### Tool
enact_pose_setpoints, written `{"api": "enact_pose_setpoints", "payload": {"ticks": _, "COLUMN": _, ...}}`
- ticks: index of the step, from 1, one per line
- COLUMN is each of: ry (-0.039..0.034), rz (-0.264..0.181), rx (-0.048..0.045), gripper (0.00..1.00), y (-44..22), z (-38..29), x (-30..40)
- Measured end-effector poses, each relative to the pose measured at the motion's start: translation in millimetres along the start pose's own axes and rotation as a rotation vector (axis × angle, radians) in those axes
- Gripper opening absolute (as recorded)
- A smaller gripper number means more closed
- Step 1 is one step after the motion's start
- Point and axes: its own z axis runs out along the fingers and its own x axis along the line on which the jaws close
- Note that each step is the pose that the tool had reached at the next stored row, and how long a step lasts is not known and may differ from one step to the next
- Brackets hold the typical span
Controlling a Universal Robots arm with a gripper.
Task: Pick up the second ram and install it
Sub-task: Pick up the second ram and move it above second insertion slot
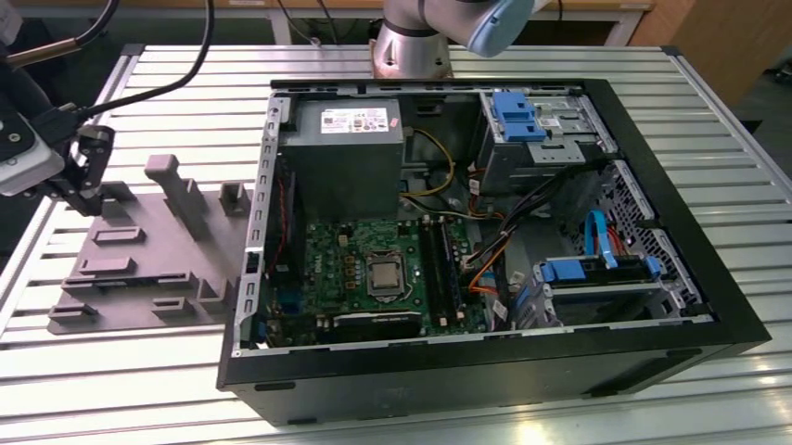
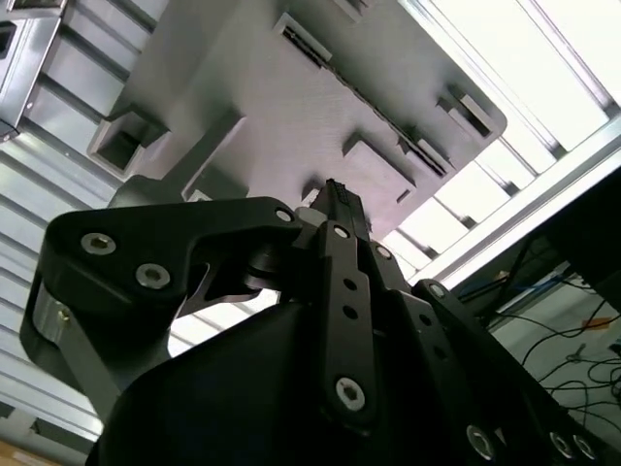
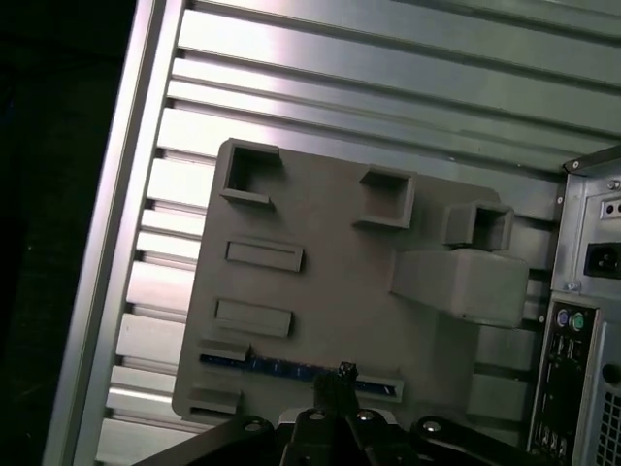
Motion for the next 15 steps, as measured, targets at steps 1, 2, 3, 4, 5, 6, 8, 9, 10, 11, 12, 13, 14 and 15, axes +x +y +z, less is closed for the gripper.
{"api": "enact_pose_setpoints", "payload": {"ticks": 1, "ry": 0.0006, "rz": -0.012, "rx": -0.0005, "gripper": 0.11, "y": 0.0, "z": 0.0, "x": 0.0}}
{"api": "enact_pose_setpoints", "payload": {"ticks": 2, "ry": 0.0011, "rz": -0.023, "rx": -0.0009, "gripper": 0.11, "y": 0.0, "z": 0.0, "x": 0.0}}
{"api": "enact_pose_setpoints", "payload": {"ticks": 3, "ry": 0.0016, "rz": -0.034, "rx": -0.0014, "gripper": 0.11, "y": 0.0, "z": 0.0, "x": 0.0}}
{"api": "enact_pose_setpoints", "payload": {"ticks": 4, "ry": 0.0021, "rz": -0.044, "rx": -0.0018, "gripper": 0.11, "y": 0.0, "z": 0.1, "x": 0.0}}
{"api": "enact_pose_setpoints", "payload": {"ticks": 5, "ry": 0.0026, "rz": -0.055, "rx": -0.0022, "gripper": 0.11, "y": 0.0, "z": 0.1, "x": 0.0}}
{"api": "enact_pose_setpoints", "payload": {"ticks": 6, "ry": 0.0031, "rz": -0.066, "rx": -0.0026, "gripper": 0.11, "y": 0.0, "z": 0.1, "x": 0.0}}
{"api": "enact_pose_setpoints", "payload": {"ticks": 8, "ry": 0.0042, "rz": -0.088, "rx": -0.0035, "gripper": 0.11, "y": 0.0, "z": 0.1, "x": 0.0}}
{"api": "enact_pose_setpoints", "payload": {"ticks": 9, "ry": 0.0047, "rz": -0.099, "rx": -0.0039, "gripper": 0.11, "y": 0.0, "z": 0.1, "x": 0.0}}
{"api": "enact_pose_setpoints", "payload": {"ticks": 10, "ry": 0.0052, "rz": -0.11, "rx": -0.0044, "gripper": 0.11, "y": 0.0, "z": 0.1, "x": 0.0}}
{"api": "enact_pose_setpoints", "payload": {"ticks": 11, "ry": 0.0057, "rz": -0.121, "rx": -0.0048, "gripper": 0.11, "y": 0.0, "z": 0.1, "x": 0.0}}
{"api": "enact_pose_setpoints", "payload": {"ticks": 12, "ry": 0.0063, "rz": -0.132, "rx": -0.0052, "gripper": 0.11, "y": 0.0, "z": 0.2, "x": 0.0}}
{"api": "enact_pose_setpoints", "payload": {"ticks": 13, "ry": 0.0067, "rz": -0.142, "rx": -0.0056, "gripper": 0.11, "y": 0.0, "z": 0.2, "x": 0.0}}
{"api": "enact_pose_setpoints", "payload": {"ticks": 14, "ry": 0.0072, "rz": -0.153, "rx": -0.0061, "gripper": 0.11, "y": 0.0, "z": 0.2, "x": 0.0}}
{"api": "enact_pose_setpoints", "payload": {"ticks": 15, "ry": 0.0079, "rz": -0.165, "rx": -0.0065, "gripper": 0.11, "y": 0.0, "z": 0.2, "x": 0.0}}
